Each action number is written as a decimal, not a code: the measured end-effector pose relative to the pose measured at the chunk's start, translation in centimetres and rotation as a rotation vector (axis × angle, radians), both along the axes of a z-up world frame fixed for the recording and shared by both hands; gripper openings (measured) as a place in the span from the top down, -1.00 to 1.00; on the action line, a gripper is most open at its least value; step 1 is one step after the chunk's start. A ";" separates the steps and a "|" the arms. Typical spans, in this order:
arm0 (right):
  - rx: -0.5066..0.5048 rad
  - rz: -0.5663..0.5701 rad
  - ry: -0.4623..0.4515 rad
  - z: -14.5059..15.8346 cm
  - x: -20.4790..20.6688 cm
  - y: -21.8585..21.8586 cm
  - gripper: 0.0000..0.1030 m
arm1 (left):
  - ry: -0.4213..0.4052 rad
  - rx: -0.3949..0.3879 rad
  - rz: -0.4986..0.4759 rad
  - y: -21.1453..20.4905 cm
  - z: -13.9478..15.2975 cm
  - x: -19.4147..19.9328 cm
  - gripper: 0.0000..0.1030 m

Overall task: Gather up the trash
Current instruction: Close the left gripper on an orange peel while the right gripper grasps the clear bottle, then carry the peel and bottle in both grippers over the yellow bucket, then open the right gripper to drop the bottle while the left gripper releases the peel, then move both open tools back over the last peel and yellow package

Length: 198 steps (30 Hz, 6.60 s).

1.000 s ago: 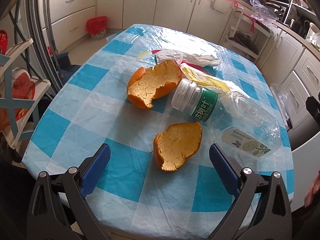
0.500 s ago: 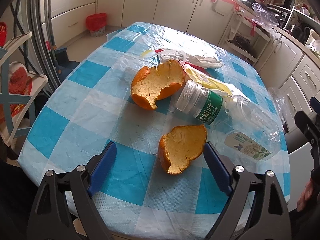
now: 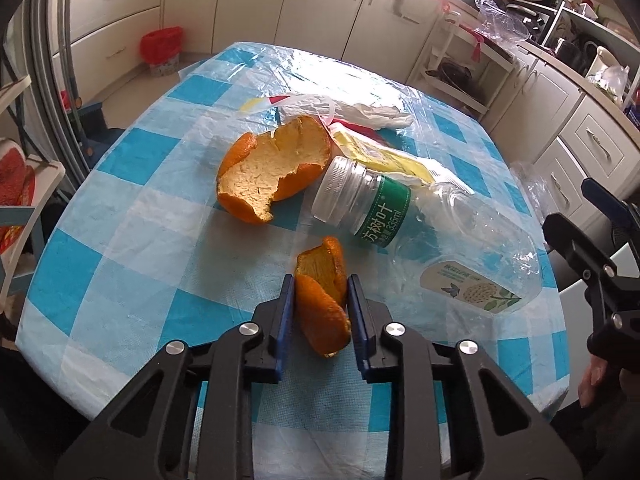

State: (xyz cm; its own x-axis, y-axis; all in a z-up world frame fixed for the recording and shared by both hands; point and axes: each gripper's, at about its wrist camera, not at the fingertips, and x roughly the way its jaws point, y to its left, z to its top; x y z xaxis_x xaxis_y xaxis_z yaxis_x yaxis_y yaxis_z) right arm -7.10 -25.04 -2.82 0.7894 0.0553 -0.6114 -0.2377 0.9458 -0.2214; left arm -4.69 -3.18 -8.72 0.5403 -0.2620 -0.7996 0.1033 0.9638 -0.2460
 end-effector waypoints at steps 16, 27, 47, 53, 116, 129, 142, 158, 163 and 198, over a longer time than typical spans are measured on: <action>0.147 0.199 0.246 -3.8 2.9 2.7 -0.85 | 0.010 0.007 -0.028 1.1 0.1 1.6 0.61; 0.188 0.309 0.328 -4.4 1.5 3.6 -0.06 | 0.005 0.004 -0.022 1.0 0.0 1.8 0.61; 0.413 0.171 0.176 0.4 -2.3 -4.4 -0.06 | -0.153 0.043 -0.107 -3.1 3.6 -1.9 0.61; 0.400 0.048 0.131 0.7 -3.3 -7.0 -0.06 | -0.206 0.059 -0.166 -6.3 5.4 -3.7 0.61; 0.528 -0.780 0.033 -0.8 -10.0 -25.1 -0.42 | -0.197 -0.020 -0.466 -23.8 6.7 -9.5 0.61; 0.442 -0.785 -0.196 4.6 -12.9 -26.0 -0.54 | -0.081 -0.010 -0.596 -33.2 1.7 -11.1 0.61; 0.473 -0.801 -0.232 4.8 -13.6 -27.2 -0.62 | -0.075 0.017 -0.570 -37.7 0.3 -10.2 -0.22; 0.431 -0.740 -0.254 5.6 -11.9 -24.8 -0.74 | -0.219 0.049 -0.414 -30.5 5.6 -9.6 -0.57; 0.404 -0.722 -0.255 5.6 -11.2 -23.8 -0.76 | -0.247 0.065 -0.372 -28.3 6.8 -9.4 -0.60; 0.300 -0.595 -0.224 5.2 -8.1 -19.1 -0.79 | -0.225 0.069 -0.190 -19.7 6.7 -6.2 -0.66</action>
